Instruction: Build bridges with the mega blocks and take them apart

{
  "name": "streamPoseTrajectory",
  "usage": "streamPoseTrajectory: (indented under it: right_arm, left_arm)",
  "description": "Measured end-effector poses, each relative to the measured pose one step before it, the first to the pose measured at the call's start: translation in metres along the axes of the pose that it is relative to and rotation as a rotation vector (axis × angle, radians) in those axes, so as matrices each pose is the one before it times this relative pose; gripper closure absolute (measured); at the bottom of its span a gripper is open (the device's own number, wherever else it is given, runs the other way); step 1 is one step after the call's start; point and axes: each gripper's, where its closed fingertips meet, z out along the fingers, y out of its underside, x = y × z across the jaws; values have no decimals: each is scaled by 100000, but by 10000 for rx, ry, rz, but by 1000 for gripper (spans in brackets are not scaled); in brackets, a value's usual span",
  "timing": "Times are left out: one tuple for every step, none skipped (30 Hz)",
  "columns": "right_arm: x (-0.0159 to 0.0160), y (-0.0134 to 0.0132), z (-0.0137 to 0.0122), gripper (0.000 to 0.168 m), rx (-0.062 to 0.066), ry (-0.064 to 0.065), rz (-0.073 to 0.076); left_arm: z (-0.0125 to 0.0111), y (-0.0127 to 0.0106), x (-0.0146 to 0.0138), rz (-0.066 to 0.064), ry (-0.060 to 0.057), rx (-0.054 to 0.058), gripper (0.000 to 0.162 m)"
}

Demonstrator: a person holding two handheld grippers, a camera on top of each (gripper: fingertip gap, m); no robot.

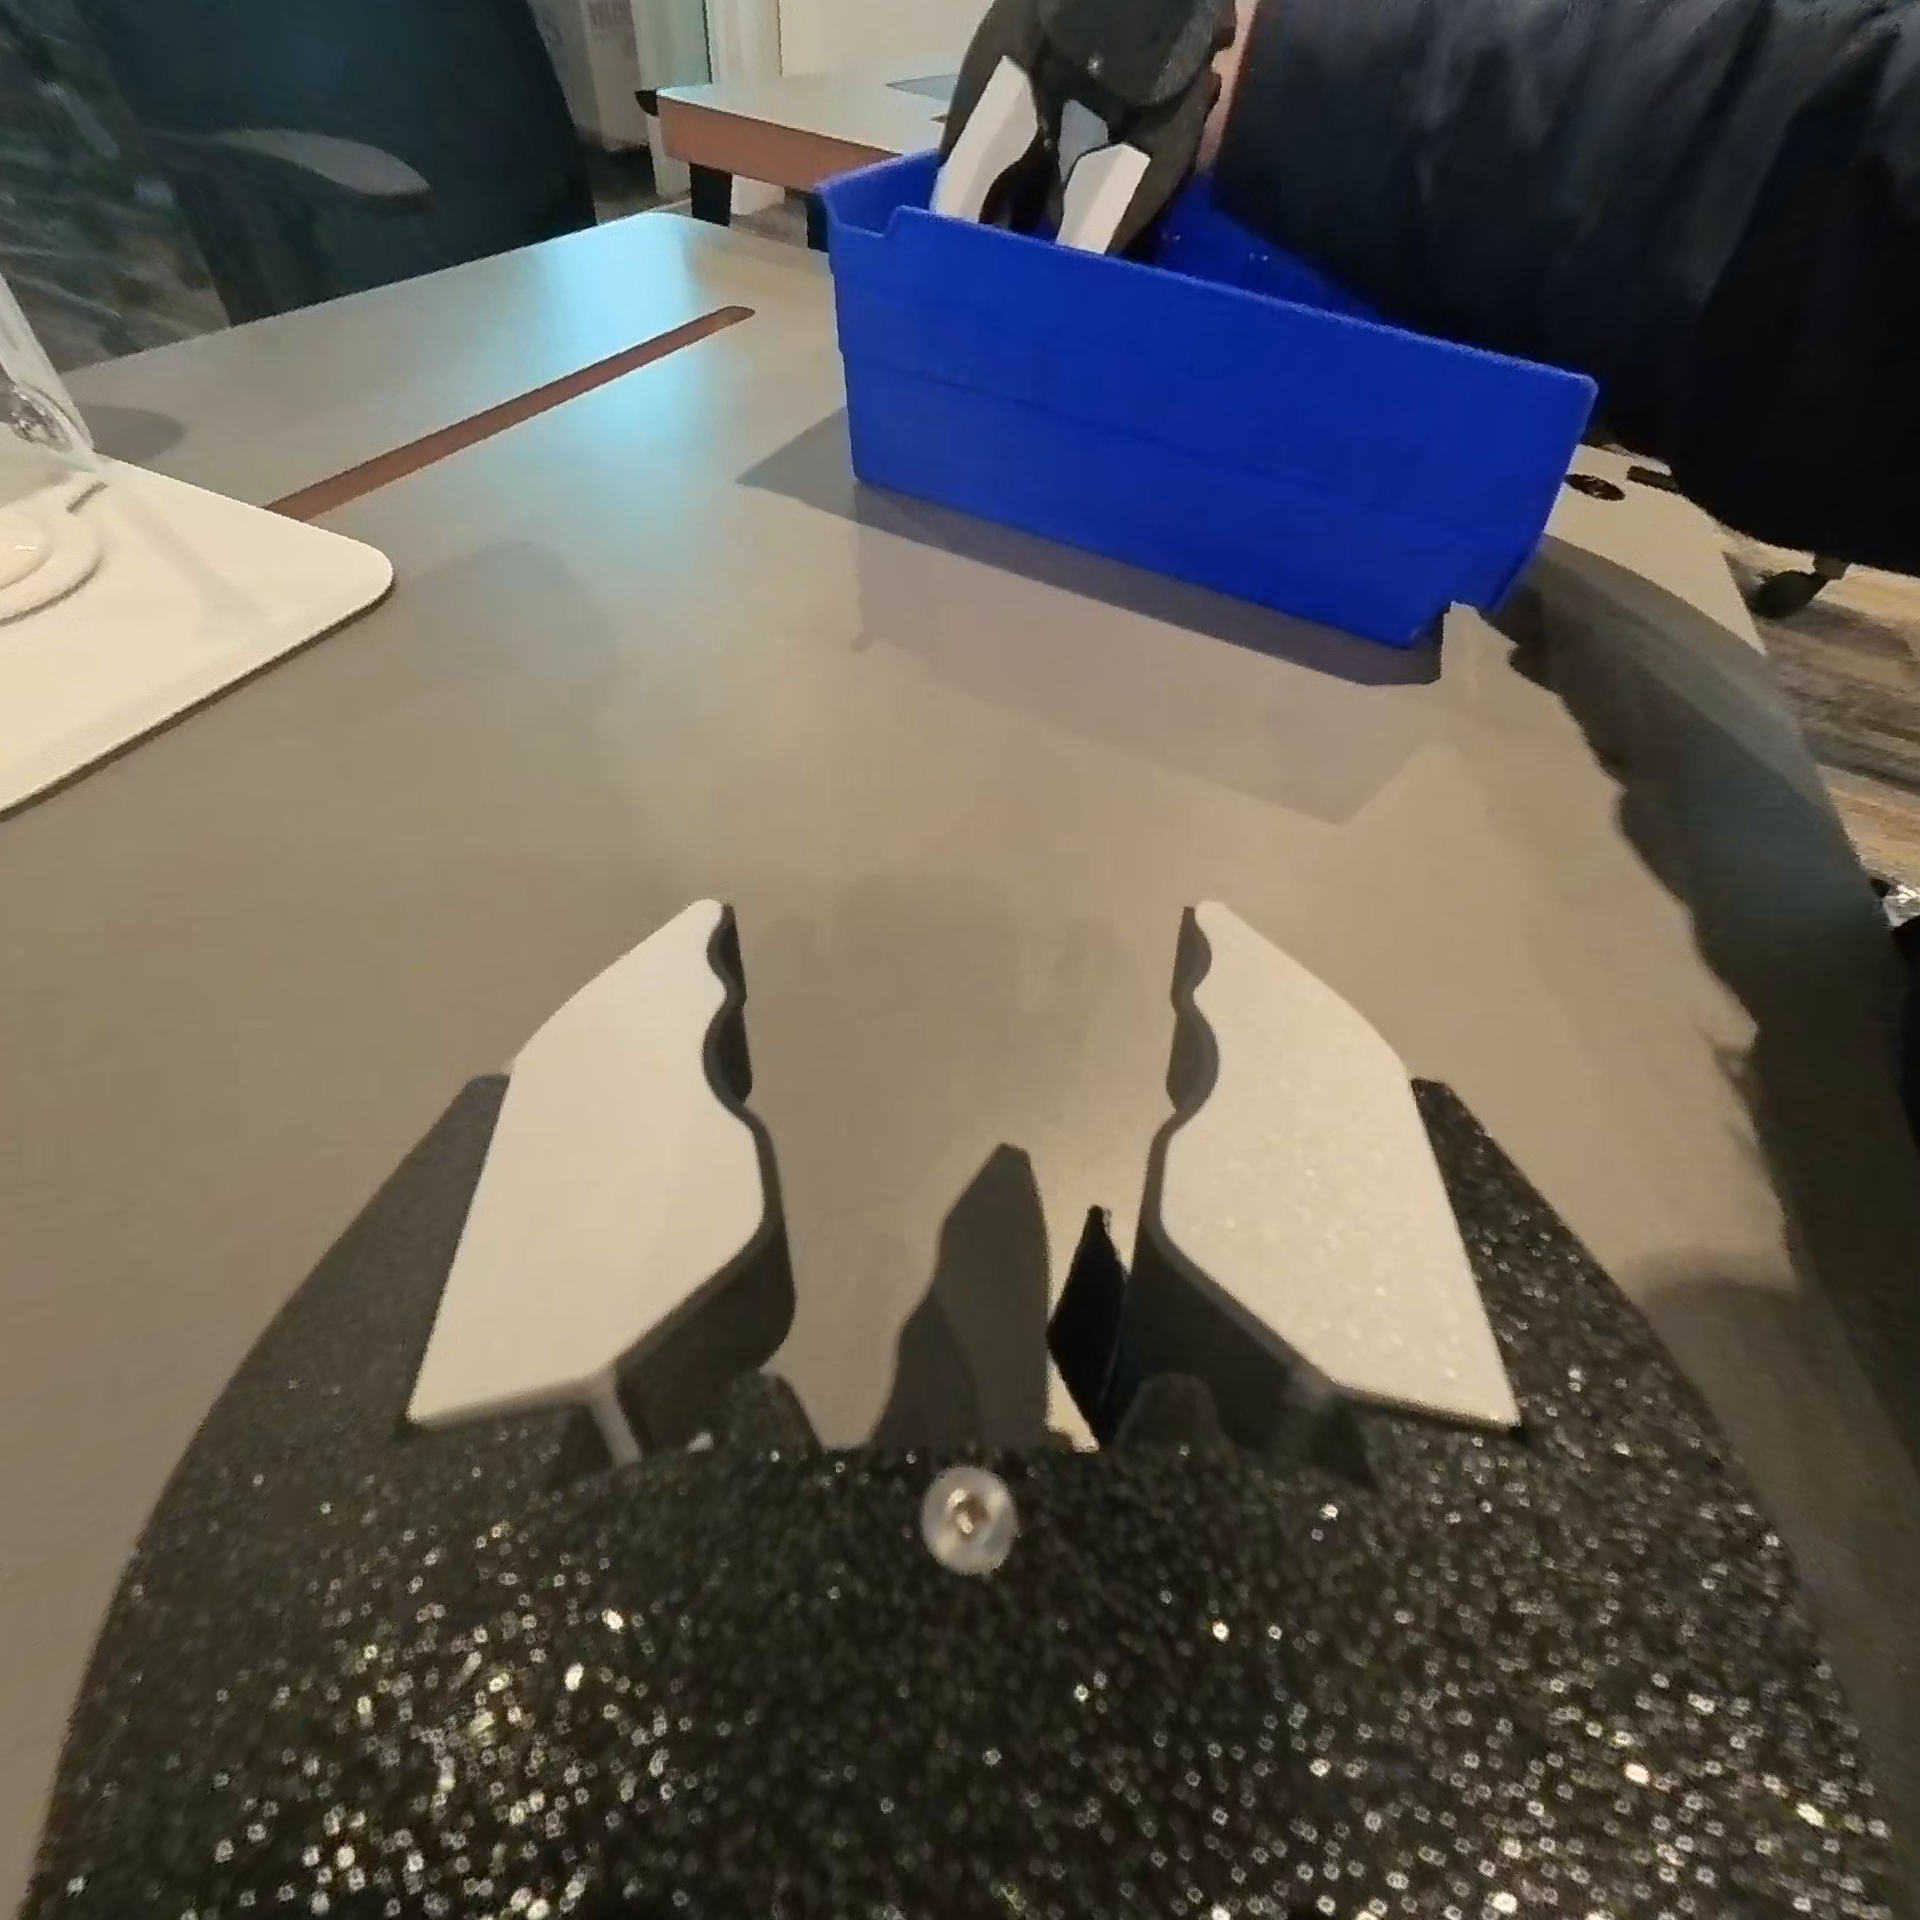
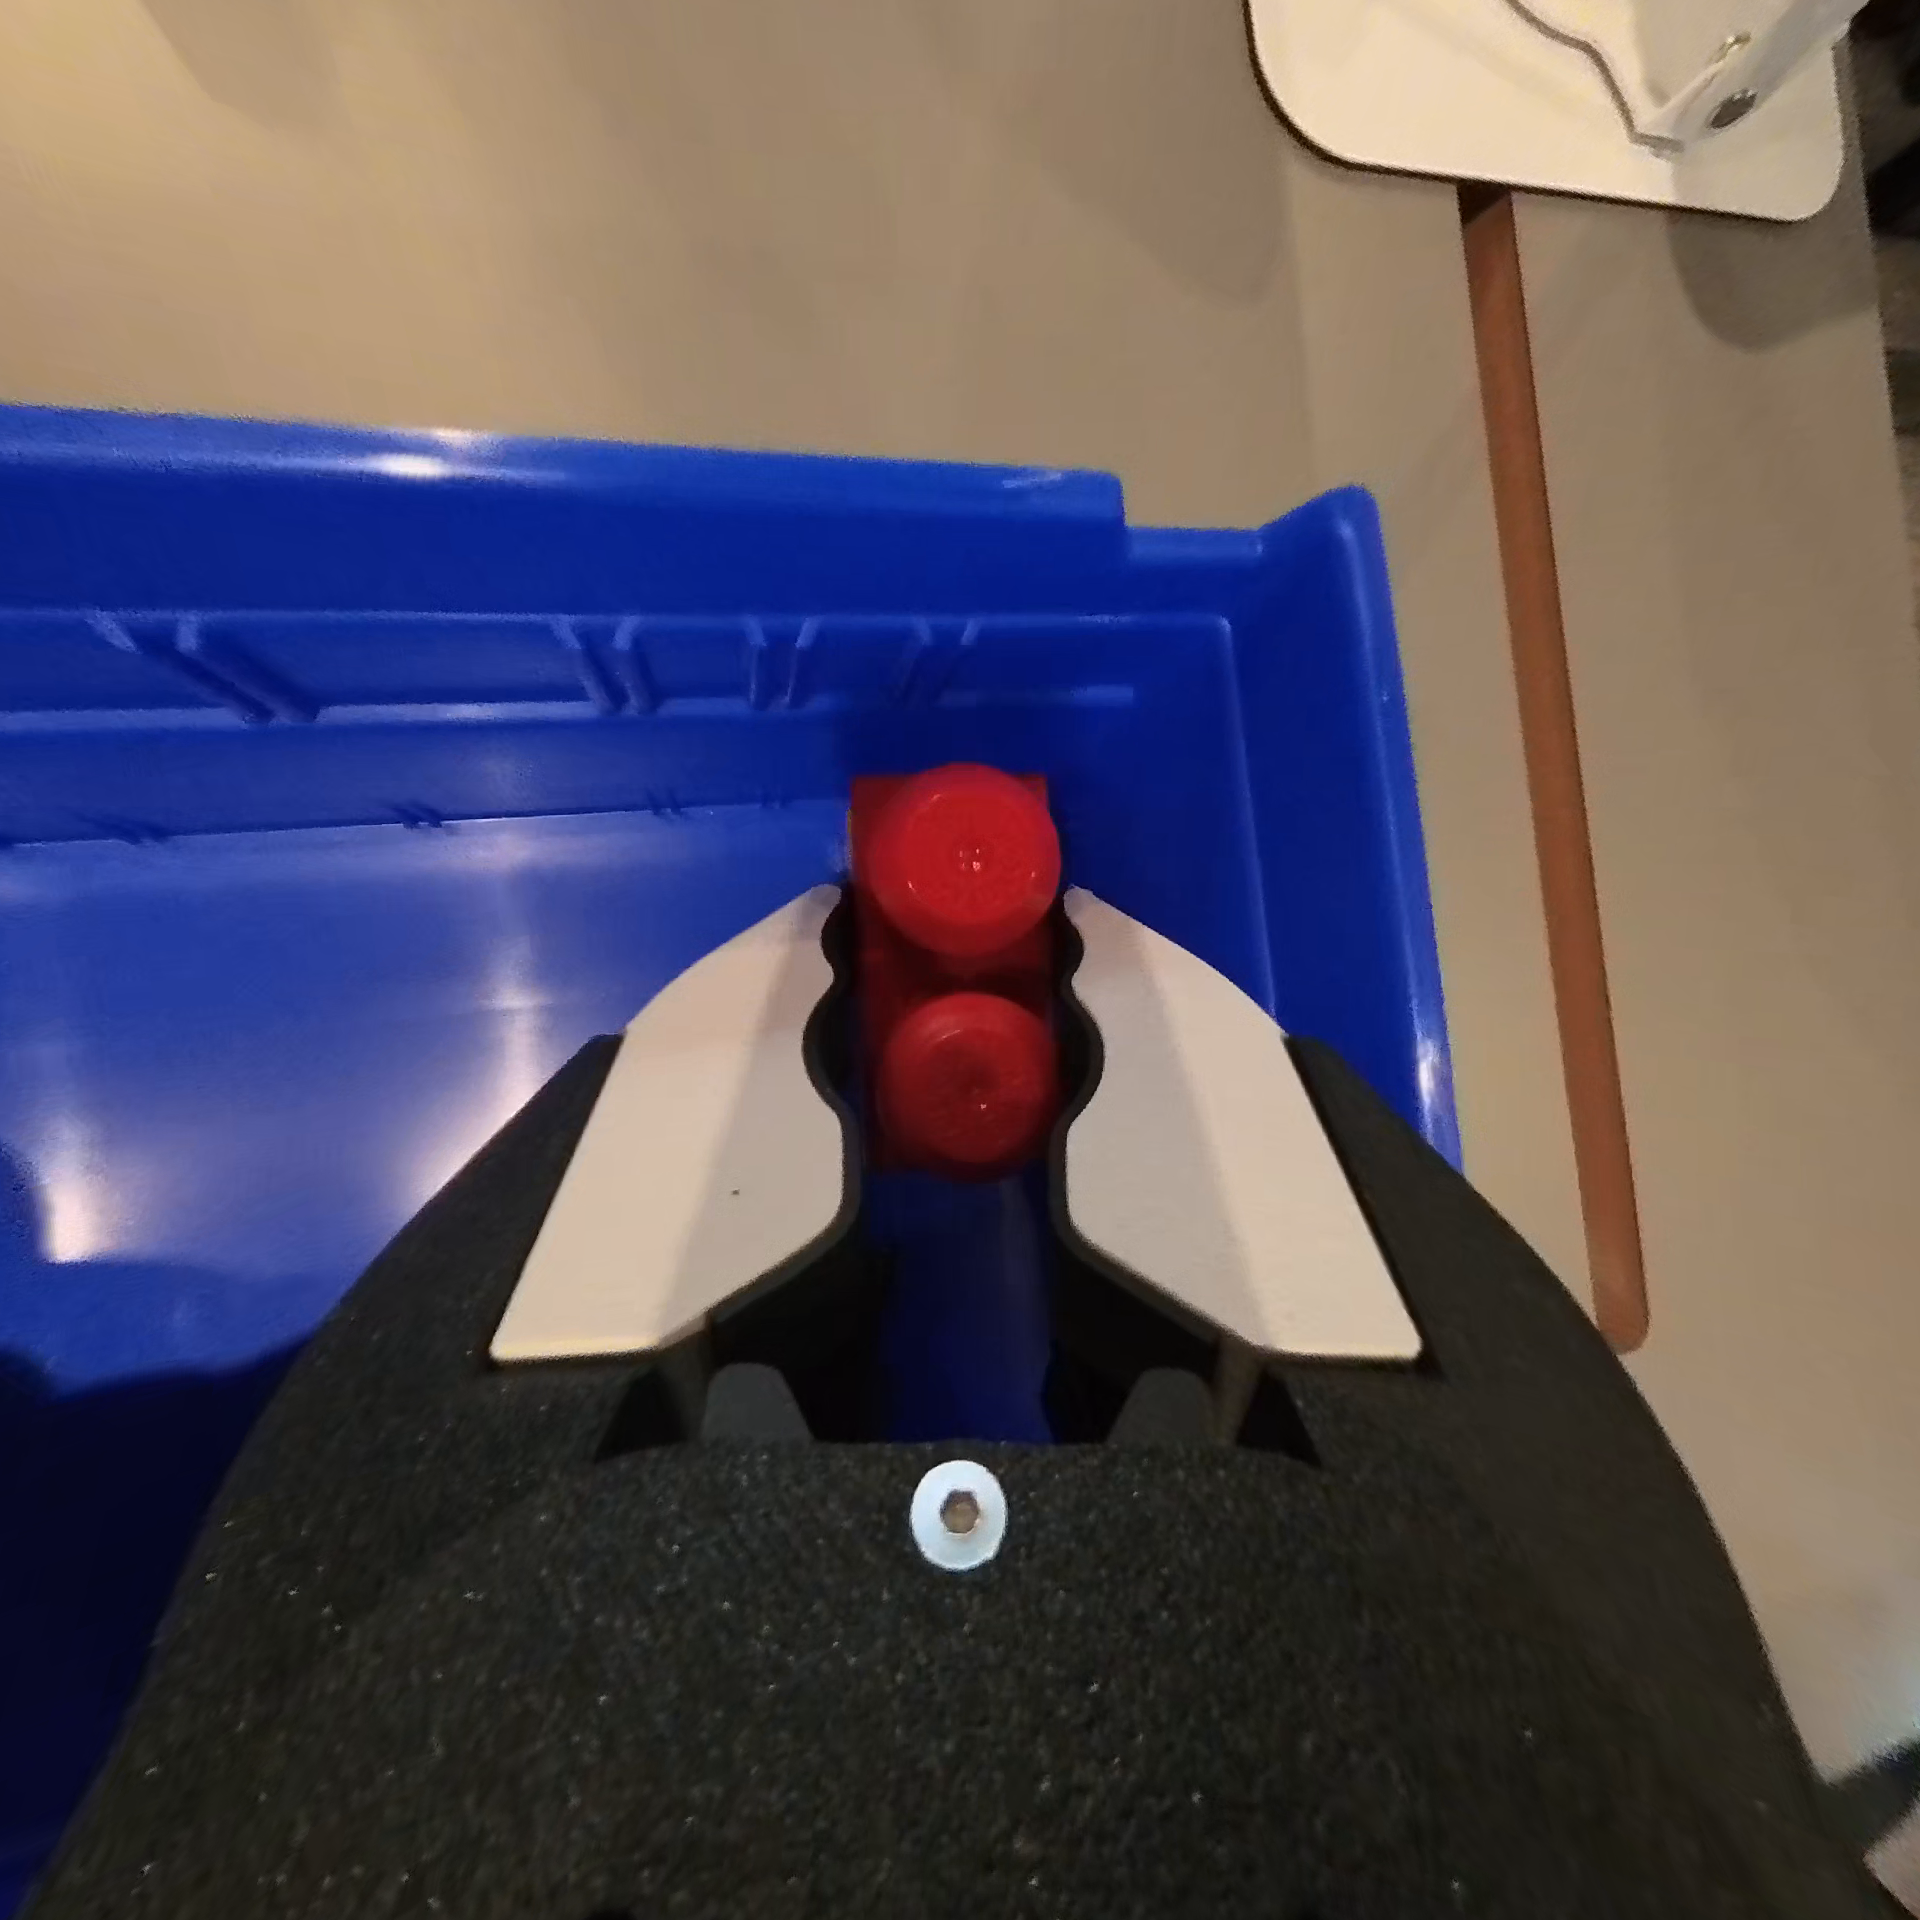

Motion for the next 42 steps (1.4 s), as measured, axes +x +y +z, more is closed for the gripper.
streamPoseTrajectory:
  right_arm:
    - [10, -165, 97, 133, 43, -69, -14]
    - [37, -96, 94, 133, -11, -43, -14]
    - [30, -90, 82, 133, -12, -38, -32]
    - [22, -73, 66, 133, -8, -33, -26]
    - [-19, -71, 53, 133, 3, -57, 5]
    - [-139, -111, 58, 133, 48, -156, 57]
    - [-146, -99, 57, 133, 53, -155, 55]
    - [-14, -7, 15, 133, -9, -49, -23]
    - [-7, 1, -8, 133, -16, -36, -41]
    - [-15, 10, 11, 133, -10, -24, -3]
    - [-20, -1, -5, 133, -11, -27, 6]
    - [-18, 3, 1, 133, -7, -27, -17]
    - [-3, 3, 10, 133, 2, -12, -21]
    - [-9, 2, -1, 133, -10, -16, -24]
    - [7, 24, -6, 133, -40, -20, -22]
    - [-3, 35, -10, 133, -45, -28, -11]
    - [2, 37, 4, 133, -62, -41, -37]
    - [-27, 28, -6, 133, -75, -56, -53]
    - [-31, 24, 9, 133, -83, -65, -66]
    - [-32, 14, 2, 133, -89, -60, -56]
    - [-5, -5, 27, 133, -78, -43, -39]
    - [-4, -1, 16, 133, -73, -26, -52]
    - [-1, -33, 8, 133, -54, -8, -36]
    - [3, -1, -8, 133, -56, 0, -5]
    - [-20, 6, -8, 133, -51, -16, 36]
    - [-39, 11, -7, 133, -38, -34, 60]
    - [12, 27, -20, 133, -19, 4, 35]
    - [96, 46, -30, 133, -13, 77, -19]
    - [63, 51, -54, 132, -1, 71, -38]
    - [38, 37, -75, 133, 1, 49, -4]
    - [17, 20, -98, 133, 21, 27, 5]
    - [56, -55, -131, 132, 60, 66, 1]
    - [23, -79, -166, 132, 65, 41, -3]
    - [11, -41, -145, 132, 22, 22, 14]
    - [-26, 5, -103, 132, -14, -1, 2]
    - [-43, -2, -82, 132, -12, 5, -5]
    - [-26, -28, -99, 132, -15, 13, 6]
    - [-8, -41, -167, 132, -19, 40, 5]
    - [43, -94, -235, 132, 10, 88, 6]
    - [27, -157, -336, 132, 42, 90, 9]
    - [-9, -198, -393, 132, 70, 91, 31]
    - [-2, -157, -462, 133, 30, 121, 35]
  left_arm:
    - [2, 22, 8, -10, 6, -12, 83]
    - [-6, 32, -19, -9, -1, -11, 83]
    - [-13, 4, -23, -13, -2, -3, 83]
    - [-25, -3, -11, -17, 1, 9, 83]
    - [-15, -18, 1, -15, 10, 9, 83]
    - [-23, 21, 75, -12, 63, -15, 83]
    - [-6, 66, 260, -19, 184, -41, 87]
    - [12, 37, 348, -33, 232, -28, 91]
    - [52, 30, 223, -20, 139, -12, 93]
    - [59, 65, 91, 18, 37, -43, 94]
    - [67, 105, 10, 38, -15, -74, 94]
    - [41, 83, -2, 27, -14, -58, 93]
    - [25, 36, 15, -1, 6, -21, 93]
    - [10, 4, 30, -23, 28, 0, 93]
    - [-15, -7, 16, -26, 25, 7, 93]
    - [-17, -14, -27, -18, 3, 13, 93]
    - [-32, -16, -28, -14, -1, 21, 93]
    - [-19, -35, -12, -17, 8, 25, 93]
    - [-6, -22, -3, -15, 7, 20, 93]
    - [-10, -4, -6, -7, 2, 5, 93]
    - [7, 7, 9, -1, 6, -9, 93]
    - [18, 22, 13, 0, 10, -17, 93]
    - [36, 33, 19, -6, 18, -25, 93]
    - [39, 27, 17, -11, 13, -20, 93]
    - [52, 11, -2, -9, 5, -11, 93]
    - [38, 19, 15, -7, 9, -12, 93]
    - [34, 11, 16, -3, 11, -12, 93]
    - [35, -3, 26, 3, 9, -7, 93]
    - [18, -2, 17, 1, 8, -3, 93]
    - [14, -7, 9, -2, 5, 1, 93]
    - [13, 1, 2, -5, 6, 4, 93]
    - [-2, -7, 18, -7, 16, 6, 93]
    - [1, -28, 55, -10, 41, 15, 93]
    - [-3, -33, 68, -22, 50, 20, 93]
    - [6, -37, 32, -22, 26, 10, 93]
    - [11, -1, 4, 0, 2, -3, 93]
    - [7, -5, 6, 11, -2, -5, 93]
    - [-13, -28, 22, 9, 2, 5, 93]
    - [-8, -52, 15, 12, -3, 16, 93]
    - [-19, -65, 20, 16, -9, 24, 93]
    - [-35, -85, 6, 12, -6, 35, 93]
    - [-38, -110, 6, 7, -11, 40, 93]
